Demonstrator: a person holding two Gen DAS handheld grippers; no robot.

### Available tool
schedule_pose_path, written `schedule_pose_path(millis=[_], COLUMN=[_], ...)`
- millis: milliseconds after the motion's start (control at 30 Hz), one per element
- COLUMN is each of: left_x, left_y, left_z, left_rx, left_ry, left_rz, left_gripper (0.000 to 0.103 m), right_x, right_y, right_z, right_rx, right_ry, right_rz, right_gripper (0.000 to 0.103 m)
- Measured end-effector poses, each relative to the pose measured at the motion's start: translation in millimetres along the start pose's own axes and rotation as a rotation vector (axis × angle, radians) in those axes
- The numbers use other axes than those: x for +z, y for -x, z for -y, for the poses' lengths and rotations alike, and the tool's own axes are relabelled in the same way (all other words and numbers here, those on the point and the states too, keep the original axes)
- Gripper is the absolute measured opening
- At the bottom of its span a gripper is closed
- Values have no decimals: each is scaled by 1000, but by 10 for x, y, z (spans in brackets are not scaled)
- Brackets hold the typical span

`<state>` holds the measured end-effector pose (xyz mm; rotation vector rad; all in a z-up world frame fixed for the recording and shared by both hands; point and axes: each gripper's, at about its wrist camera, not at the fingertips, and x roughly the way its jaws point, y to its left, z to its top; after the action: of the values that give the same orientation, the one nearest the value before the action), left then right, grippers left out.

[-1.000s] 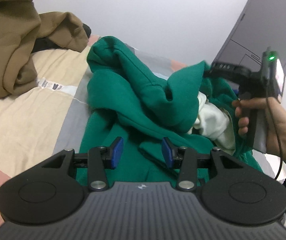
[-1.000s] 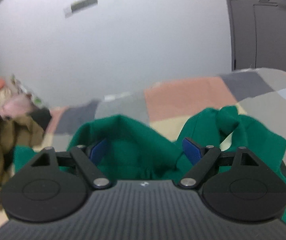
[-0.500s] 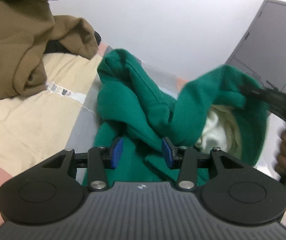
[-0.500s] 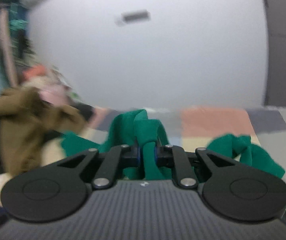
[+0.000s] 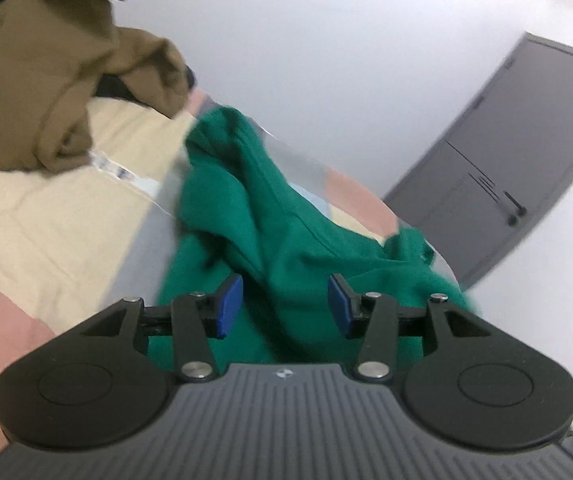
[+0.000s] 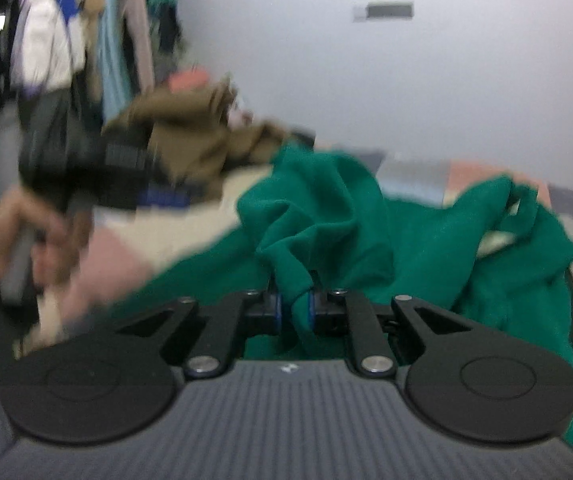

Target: Fold large clothes

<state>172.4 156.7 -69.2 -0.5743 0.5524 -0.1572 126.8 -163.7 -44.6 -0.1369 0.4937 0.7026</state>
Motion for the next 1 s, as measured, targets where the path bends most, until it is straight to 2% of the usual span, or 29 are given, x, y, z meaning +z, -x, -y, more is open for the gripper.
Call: schedule_pose_path(millis=[100,167,233,300,333,400,533,600,700,867,900,1000], left_x=[-94,-139,-184,-230,-245,-266,-322,-341,-333,-391,-413,-500], left_y=[-42,-62,-77,-65,-67,-94,-185,-225,-279,-468,-509,-668], left_z=[165,275,359,449,482,528,614,644,650,618,600,525], left_rx=[-22,-39,-69,-94,-106,-132,-150,-151,-169,-113,-95,-32], left_ry=[-58,-90,-115,-141,-149,-158,-200,-208,-200,-205,-210,-217], left_rz=[-28,-35,-38,-22,-17,-23,-30,-23,-24,-97,-117,-193], left_gripper=[53,53,53,53,53,53,53,53,52,52,52,52], right_x=[-200,-231,-216,-211,-211,-215,-209,-166,-73,54,56,-30], right_y=[-87,-83,-29,86,127,234,344,301,167,-223,-310,-602], right_z=[-6,2,49,99,97,177,358,431,504,485,480,478], right_rx=[-29,-20,6,23,32,53,-5,-48,-56,-53,-55,-79], right_ry=[34,12,-31,-73,-99,-165,-283,-314,-354,-312,-310,-299], right_rz=[-108,-122,-116,-82,-61,-11,89,127,156,109,87,-3], right_gripper=[17,23,36,59,61,61,61,63,62,59,56,54])
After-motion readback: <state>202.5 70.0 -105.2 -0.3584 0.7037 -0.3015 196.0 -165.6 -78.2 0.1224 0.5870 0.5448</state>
